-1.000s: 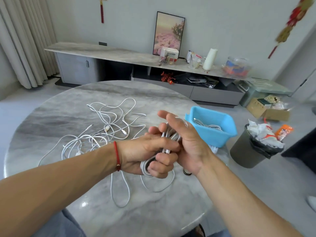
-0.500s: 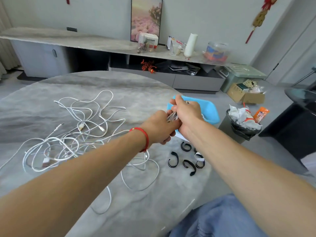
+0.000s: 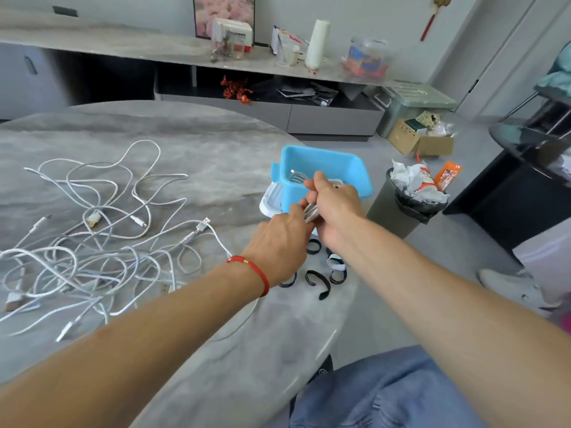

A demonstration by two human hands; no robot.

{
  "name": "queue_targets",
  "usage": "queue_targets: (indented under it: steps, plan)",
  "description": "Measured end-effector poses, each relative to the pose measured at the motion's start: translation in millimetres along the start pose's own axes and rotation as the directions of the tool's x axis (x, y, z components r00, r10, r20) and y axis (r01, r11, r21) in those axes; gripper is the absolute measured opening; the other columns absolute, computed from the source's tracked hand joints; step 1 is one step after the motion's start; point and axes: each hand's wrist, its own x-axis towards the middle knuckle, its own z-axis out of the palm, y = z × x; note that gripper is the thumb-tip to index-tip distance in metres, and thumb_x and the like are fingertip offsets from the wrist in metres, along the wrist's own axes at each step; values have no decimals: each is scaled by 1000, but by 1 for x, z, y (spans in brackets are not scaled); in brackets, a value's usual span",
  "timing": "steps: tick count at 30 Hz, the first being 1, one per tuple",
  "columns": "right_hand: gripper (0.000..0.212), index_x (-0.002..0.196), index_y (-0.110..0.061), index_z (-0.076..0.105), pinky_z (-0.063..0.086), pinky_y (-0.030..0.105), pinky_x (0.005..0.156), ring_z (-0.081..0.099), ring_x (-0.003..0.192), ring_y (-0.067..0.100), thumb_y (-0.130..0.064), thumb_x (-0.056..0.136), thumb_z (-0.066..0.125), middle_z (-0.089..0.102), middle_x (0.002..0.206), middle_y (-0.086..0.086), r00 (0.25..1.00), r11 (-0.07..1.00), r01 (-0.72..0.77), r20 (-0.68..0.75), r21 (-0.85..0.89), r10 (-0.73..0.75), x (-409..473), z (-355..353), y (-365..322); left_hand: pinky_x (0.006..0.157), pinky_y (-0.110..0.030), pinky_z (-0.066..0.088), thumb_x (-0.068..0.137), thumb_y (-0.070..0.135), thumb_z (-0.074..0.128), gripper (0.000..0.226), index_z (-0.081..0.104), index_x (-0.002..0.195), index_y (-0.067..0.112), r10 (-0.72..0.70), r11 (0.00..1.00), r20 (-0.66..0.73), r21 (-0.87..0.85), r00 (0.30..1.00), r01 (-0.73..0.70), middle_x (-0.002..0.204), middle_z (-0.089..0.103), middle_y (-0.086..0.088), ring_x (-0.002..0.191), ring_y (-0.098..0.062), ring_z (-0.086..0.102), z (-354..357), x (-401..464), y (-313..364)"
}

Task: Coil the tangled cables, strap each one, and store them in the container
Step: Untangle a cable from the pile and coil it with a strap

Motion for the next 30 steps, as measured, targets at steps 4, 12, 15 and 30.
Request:
queue_targets:
  steps: [4,12,15,30]
  plan:
    - [35,88,-13,67,52,25,48,55,42,13,-37,107,52,52,52,-3,998,995,41,39,85,-45,-2,4,-2,48,-33,55,101,16,46,20,46,118,5,-80,666,260,-704,962,245,93,65,-14,52,-27,65,-16,0,5]
    - [48,81,-11,67,41,20,43,36,33,9,-44,108,46,42,45,-6,998,986,-50,36,159,45,3,16,-4,45,-22,31,102,16,43,20,39,90,0,-5,807,179,-580,984,110,67,34,0,47,-11,28,-27,-3,0]
    - [44,85,-8,60,42,17,36,31,31,10,-41,109,45,37,42,-4,993,972,-89,91,219,71,-1,23,-6,41,-15,30,106,18,40,23,41,92,0,4,726,199,-674,980,134,75,33,-6,46,-6,28,-33,-11,-7]
    - [35,90,-17,69,59,37,73,68,69,18,-40,105,48,76,84,-3,825,384,539,562,-750,-61,14,-19,19,38,-16,31,105,28,45,26,50,90,8,-242,687,321,-610,916,395,74,53,-2,40,-10,41,-35,-44,-76]
